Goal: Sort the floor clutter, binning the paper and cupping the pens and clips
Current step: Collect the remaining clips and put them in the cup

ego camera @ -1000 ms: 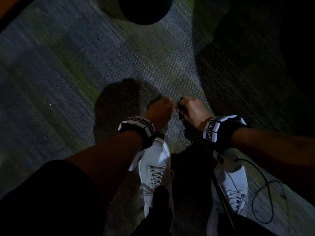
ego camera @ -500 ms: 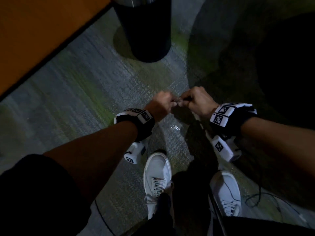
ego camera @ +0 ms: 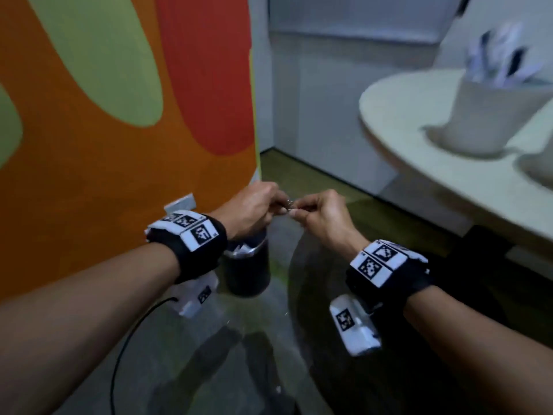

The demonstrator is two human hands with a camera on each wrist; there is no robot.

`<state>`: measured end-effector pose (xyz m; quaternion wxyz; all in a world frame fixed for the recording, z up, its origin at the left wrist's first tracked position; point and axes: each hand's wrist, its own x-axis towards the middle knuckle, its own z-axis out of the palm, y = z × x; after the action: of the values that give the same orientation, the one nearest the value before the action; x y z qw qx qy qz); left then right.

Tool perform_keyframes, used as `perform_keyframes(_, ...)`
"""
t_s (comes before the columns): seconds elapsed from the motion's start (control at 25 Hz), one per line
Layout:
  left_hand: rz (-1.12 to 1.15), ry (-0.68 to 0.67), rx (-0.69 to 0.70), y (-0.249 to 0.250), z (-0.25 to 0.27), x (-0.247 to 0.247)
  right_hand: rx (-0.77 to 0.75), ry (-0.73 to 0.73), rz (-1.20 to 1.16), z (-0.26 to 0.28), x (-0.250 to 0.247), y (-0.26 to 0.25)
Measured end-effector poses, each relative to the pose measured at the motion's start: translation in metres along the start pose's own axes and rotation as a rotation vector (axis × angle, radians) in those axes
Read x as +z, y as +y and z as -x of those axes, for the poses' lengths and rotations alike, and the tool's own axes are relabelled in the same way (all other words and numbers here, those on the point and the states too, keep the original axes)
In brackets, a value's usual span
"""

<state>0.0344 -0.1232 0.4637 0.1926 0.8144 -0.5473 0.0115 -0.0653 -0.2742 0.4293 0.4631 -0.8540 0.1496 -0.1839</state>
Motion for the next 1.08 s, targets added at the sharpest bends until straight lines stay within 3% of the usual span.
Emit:
perform_keyframes(0.12,-0.068,0.103,0.109,0.056,-0.034,-0.077,-0.081,0.155,0.074,-0.001,-0.074,-0.071)
perform_keyframes(0.24,-0.046,0.116,0.179,0.107,-0.064,-0.120,-0.116,0.236,0.169,0.005,-0.137,-0.112)
perform_keyframes(0.6,0.051,0.273,0.307,0.216,-0.175,-0.147,-0.122,0.310,0.534,0.000,-0.304,-0.167)
perform_keyframes(0.8,0.165,0.355,0.211,0.236,-0.219,-0.103,-0.003,0.272,0.720,-0.029,-0.335,-0.149)
perform_keyframes(1.08,0.149,0.219,0.109,0.239,-0.239,-0.083,0.075,0.257,0.835,-0.041,-0.330,-0.125)
